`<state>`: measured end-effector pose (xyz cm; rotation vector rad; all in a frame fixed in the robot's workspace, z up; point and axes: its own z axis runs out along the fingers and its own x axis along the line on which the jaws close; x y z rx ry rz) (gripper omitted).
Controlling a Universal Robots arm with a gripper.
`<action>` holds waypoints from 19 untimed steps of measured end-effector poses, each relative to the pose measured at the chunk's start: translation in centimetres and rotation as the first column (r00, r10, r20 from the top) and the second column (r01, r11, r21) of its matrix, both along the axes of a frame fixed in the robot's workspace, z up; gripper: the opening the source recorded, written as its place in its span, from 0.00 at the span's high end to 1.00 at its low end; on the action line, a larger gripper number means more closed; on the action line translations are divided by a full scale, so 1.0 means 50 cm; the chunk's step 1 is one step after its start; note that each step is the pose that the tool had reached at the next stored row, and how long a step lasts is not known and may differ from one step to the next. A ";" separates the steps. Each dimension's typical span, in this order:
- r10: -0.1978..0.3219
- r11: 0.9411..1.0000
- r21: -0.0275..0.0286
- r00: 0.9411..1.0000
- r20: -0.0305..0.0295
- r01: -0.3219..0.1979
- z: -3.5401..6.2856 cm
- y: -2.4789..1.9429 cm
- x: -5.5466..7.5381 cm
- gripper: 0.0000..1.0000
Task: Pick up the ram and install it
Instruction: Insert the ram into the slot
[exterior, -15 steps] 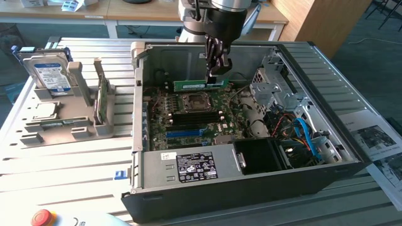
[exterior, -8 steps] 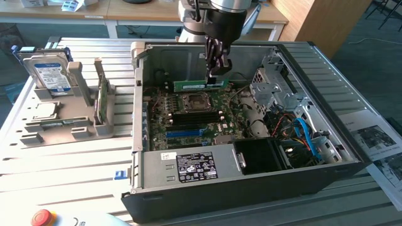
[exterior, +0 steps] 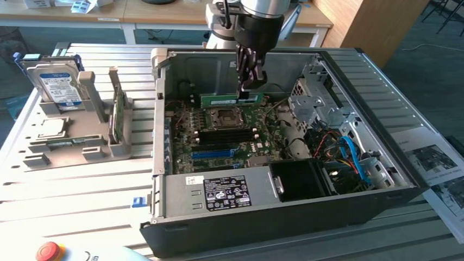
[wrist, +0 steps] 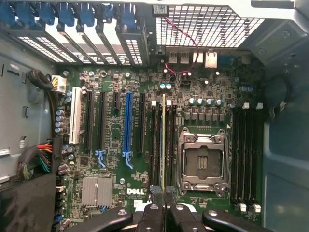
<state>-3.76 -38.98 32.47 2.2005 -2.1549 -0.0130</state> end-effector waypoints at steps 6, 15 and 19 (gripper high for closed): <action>0.000 1.000 0.000 1.000 0.000 0.000 -0.009 0.0000 0.000 0.88; 0.000 1.000 0.000 1.000 0.000 0.000 -0.018 0.0000 0.000 0.88; 0.000 1.000 0.000 1.000 0.000 0.000 -0.020 -0.0001 0.000 0.88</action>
